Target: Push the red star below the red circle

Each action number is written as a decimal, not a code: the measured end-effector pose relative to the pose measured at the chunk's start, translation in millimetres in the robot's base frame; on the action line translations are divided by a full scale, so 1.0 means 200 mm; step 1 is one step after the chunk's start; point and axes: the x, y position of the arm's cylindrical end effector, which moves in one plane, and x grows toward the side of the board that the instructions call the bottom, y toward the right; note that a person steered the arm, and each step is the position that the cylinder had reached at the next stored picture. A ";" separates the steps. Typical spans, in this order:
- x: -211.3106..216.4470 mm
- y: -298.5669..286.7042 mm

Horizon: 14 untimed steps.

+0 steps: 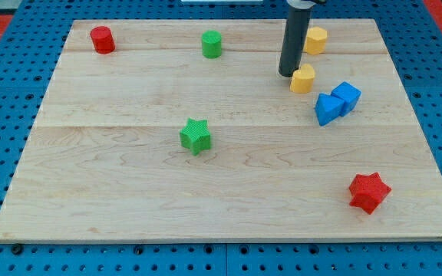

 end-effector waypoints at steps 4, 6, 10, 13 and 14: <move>-0.09 0.00; 0.48 -0.22; 1.17 0.63; 1.17 0.01; 1.36 -0.03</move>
